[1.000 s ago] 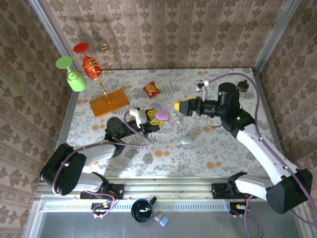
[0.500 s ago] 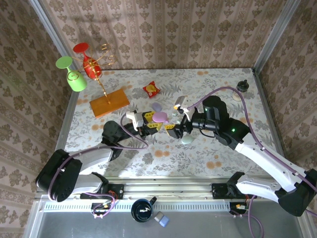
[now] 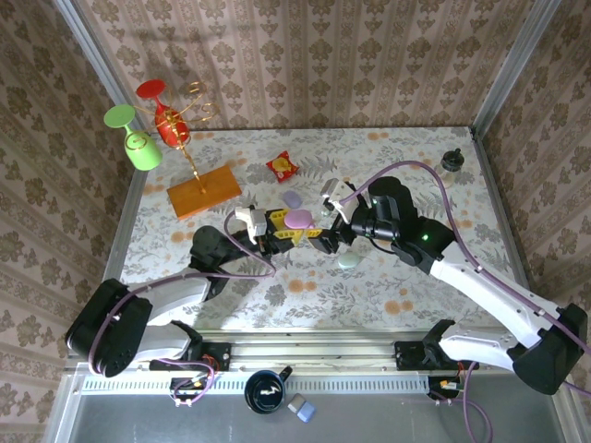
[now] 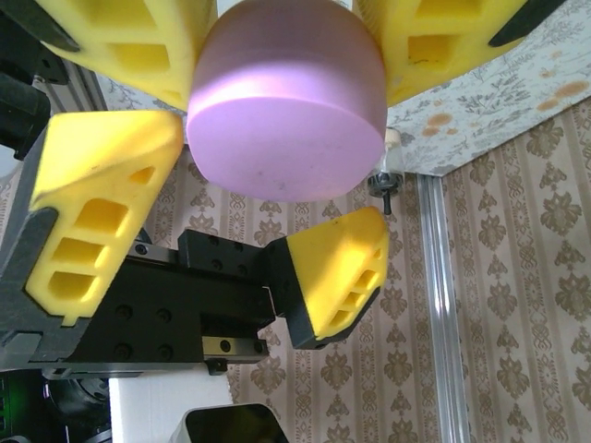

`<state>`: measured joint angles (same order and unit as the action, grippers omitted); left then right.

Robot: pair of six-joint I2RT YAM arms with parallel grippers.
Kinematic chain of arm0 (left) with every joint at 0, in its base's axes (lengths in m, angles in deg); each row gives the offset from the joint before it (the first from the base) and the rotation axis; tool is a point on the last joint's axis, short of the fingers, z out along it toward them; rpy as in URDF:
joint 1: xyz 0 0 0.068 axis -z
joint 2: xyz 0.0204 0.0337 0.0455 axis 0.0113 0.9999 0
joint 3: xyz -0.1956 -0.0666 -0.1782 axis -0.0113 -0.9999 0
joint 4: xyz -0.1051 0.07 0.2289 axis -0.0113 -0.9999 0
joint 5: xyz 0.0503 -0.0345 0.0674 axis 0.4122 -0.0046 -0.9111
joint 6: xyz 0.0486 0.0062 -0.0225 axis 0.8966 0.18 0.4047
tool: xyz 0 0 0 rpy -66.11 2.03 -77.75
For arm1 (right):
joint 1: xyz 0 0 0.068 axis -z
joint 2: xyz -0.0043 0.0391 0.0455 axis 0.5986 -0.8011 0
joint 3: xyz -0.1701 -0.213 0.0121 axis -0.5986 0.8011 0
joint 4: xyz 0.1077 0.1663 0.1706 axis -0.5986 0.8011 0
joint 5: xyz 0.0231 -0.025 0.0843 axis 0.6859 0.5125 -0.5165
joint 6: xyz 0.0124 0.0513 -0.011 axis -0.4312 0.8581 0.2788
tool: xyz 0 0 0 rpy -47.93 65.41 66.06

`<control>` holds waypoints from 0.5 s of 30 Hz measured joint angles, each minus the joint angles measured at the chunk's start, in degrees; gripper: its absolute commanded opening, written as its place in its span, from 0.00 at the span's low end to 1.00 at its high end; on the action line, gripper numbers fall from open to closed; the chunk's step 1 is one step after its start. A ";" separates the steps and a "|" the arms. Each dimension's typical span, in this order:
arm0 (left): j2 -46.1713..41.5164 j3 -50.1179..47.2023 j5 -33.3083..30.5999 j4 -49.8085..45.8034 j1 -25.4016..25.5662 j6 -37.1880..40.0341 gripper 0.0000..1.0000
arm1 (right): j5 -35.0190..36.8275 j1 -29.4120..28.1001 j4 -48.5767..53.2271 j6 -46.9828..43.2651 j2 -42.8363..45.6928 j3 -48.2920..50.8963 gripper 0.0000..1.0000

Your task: Insert wireless bluetooth earbuds into charging case

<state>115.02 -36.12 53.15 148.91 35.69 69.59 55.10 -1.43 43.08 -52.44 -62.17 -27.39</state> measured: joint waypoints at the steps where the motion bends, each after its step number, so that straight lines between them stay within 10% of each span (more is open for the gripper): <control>1: 0.13 0.00 0.04 0.00 0.02 0.00 0.32 | 0.35 0.00 0.00 0.02 -0.13 0.00 0.97; 15: 2.99 0.00 -0.04 -0.15 0.00 0.46 0.32 | 2.32 1.55 -1.36 2.64 -0.22 0.00 0.95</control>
<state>118.02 -36.12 53.11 148.75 35.69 70.05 57.42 0.13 41.73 -49.79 -62.39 -27.39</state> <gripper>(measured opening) 0.348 0.954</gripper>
